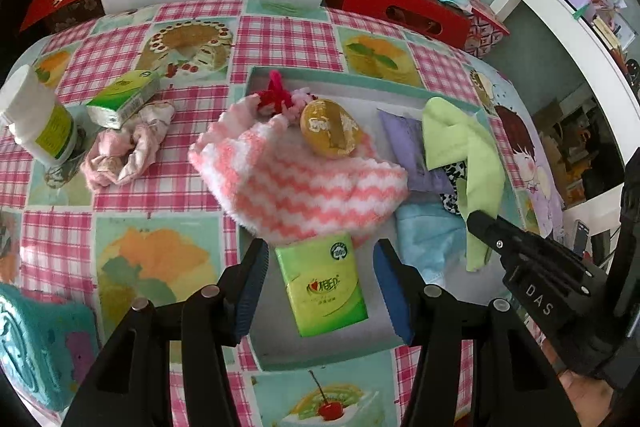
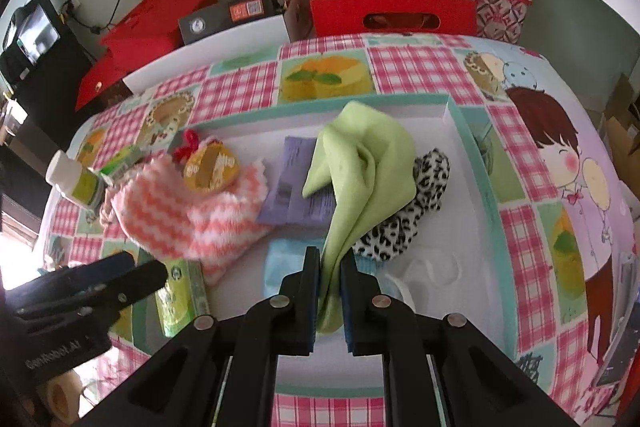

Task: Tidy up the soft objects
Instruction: 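Release the tissue pack with the left gripper while the right gripper releases the cloth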

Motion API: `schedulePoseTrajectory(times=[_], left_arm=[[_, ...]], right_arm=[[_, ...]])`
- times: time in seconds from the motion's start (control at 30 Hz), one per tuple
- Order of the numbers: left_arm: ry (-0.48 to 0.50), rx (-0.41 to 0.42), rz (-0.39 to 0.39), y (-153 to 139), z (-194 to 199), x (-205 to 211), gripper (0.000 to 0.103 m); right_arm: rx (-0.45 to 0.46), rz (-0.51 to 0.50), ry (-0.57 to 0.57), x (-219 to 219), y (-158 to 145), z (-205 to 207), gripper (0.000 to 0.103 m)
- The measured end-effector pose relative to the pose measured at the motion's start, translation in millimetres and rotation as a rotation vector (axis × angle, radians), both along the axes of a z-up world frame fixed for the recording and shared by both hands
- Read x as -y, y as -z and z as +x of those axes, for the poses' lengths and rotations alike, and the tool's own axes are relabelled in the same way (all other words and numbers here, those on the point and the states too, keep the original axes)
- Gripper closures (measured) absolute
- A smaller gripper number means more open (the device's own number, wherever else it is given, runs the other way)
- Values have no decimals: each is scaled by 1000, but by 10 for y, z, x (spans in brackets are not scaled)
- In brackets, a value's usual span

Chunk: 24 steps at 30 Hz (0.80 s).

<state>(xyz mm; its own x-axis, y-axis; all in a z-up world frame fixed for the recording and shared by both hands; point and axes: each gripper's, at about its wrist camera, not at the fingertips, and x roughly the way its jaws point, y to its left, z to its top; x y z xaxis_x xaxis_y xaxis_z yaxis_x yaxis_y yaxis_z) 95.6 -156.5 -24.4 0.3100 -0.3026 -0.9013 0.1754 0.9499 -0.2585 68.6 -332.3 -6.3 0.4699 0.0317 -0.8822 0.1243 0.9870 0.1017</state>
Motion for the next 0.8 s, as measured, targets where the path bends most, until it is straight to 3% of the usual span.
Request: schedulePoseTrajectory(times=[0.07,0.2,0.3,0.43,0.5,0.6,0.8], left_arm=[[-5,4,7,-19,-19,-21,47],[-28,4,4,-47,-56,-102,35],[-43,9,-2,-64,-83,-167,32],[-70,16,-5,-89,-104,-265,28],[-84,22,-7,-112,-112,-320,27],[-109,37,-3,-142,-118,-402,12],[-154,62,1,-180,-125,-533,10]], right_arm=[[-13,-5,-1,-9,22,-14,90],[-36,-13,-7,-40,69,-44,77],[-46,-24,-11,-58,85,-67,68],[-46,-46,-11,-82,64,-84,44],[-41,-58,-12,-95,42,-89,43],[-45,-67,-18,-114,35,-91,39],[-52,-81,-25,-142,44,-87,30]])
